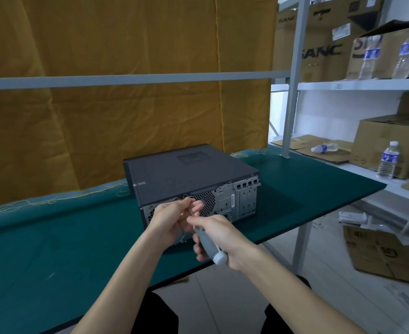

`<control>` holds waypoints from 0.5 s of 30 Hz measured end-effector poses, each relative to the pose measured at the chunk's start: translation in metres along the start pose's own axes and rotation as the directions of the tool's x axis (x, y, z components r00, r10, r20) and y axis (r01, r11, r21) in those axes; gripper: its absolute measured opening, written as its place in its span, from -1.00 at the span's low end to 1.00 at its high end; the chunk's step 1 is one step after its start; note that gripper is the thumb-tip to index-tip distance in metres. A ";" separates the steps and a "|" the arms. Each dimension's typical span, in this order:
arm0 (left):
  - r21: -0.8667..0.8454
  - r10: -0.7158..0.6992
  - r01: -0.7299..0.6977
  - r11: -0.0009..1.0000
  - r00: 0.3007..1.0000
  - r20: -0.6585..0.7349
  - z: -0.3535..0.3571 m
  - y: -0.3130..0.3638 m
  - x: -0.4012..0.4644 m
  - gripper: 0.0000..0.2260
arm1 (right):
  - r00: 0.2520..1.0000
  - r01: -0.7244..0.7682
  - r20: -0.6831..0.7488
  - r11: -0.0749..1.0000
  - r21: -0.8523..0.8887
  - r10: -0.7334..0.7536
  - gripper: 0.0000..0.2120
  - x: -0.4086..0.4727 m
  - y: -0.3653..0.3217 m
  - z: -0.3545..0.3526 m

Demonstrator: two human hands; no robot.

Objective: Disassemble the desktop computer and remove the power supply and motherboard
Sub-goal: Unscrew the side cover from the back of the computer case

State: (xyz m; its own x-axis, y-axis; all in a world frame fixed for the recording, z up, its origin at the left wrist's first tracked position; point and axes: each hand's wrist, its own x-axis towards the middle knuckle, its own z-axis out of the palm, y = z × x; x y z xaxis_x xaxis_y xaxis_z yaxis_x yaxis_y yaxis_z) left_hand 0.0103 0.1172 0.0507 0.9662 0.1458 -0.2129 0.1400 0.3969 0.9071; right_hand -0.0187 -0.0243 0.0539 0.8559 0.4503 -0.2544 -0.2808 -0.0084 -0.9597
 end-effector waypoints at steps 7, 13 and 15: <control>0.090 0.043 -0.042 0.995 0.999 -0.013 -0.004 -0.003 0.000 -0.74 | 0.998 0.053 -0.029 0.997 -0.054 -0.054 -0.74 -0.003 -0.002 0.002; -0.037 -0.015 0.015 0.999 1.000 -0.014 0.002 -0.005 0.000 -0.77 | 0.995 -0.083 0.071 0.983 0.166 0.072 -0.75 -0.003 0.002 0.003; -0.081 -0.059 0.062 0.995 0.998 0.038 0.000 -0.004 -0.001 -0.75 | 0.969 -0.205 0.211 0.904 0.375 0.132 -0.70 -0.006 0.001 0.000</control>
State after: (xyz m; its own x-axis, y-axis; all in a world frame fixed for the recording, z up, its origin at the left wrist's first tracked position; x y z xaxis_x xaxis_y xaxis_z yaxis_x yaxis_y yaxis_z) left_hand 0.0084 0.1156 0.0470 0.9637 0.0878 -0.2521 0.1815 0.4771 0.8599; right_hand -0.0242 -0.0269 0.0547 0.7004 0.6231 -0.3482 -0.5922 0.2350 -0.7708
